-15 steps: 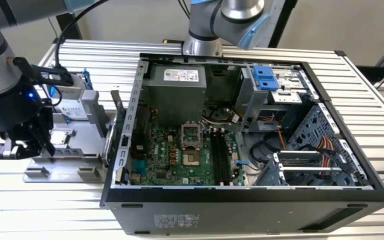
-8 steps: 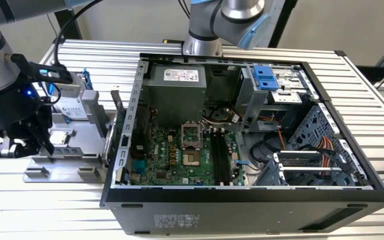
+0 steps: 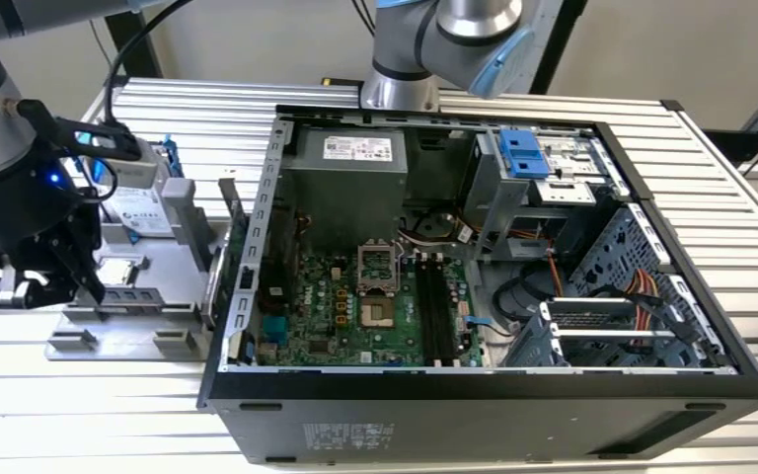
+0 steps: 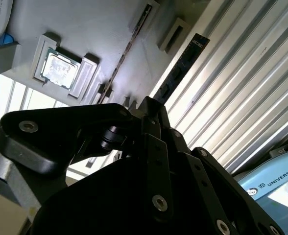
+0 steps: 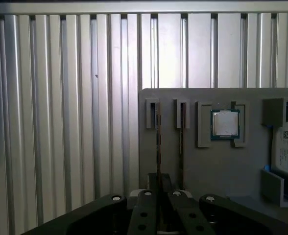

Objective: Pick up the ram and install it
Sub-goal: 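Pick up the ram and move it above insertion slot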

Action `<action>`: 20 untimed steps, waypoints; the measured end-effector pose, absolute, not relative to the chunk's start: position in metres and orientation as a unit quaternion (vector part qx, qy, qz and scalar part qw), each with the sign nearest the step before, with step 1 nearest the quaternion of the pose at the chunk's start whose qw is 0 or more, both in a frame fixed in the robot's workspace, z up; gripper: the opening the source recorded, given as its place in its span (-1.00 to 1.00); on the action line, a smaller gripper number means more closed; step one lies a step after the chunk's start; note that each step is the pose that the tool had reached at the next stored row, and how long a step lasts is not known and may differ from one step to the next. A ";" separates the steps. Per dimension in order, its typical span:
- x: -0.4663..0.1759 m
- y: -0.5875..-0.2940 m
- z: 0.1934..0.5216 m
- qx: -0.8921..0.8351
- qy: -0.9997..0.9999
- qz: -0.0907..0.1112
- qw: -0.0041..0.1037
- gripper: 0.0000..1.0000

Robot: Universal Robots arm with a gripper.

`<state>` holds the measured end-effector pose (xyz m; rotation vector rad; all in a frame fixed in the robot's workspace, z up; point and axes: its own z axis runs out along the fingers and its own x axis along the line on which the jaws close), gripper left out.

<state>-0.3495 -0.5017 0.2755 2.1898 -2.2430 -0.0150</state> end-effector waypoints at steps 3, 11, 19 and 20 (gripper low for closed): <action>-0.350 -0.502 0.277 0.699 -0.716 -0.005 0.003 -1.00; -0.349 -0.502 0.281 0.699 -0.716 -0.005 0.003 -1.00; -0.349 -0.502 0.285 0.699 -0.716 -0.005 0.003 -1.00; -0.349 -0.502 0.285 0.699 -0.716 -0.005 0.003 -1.00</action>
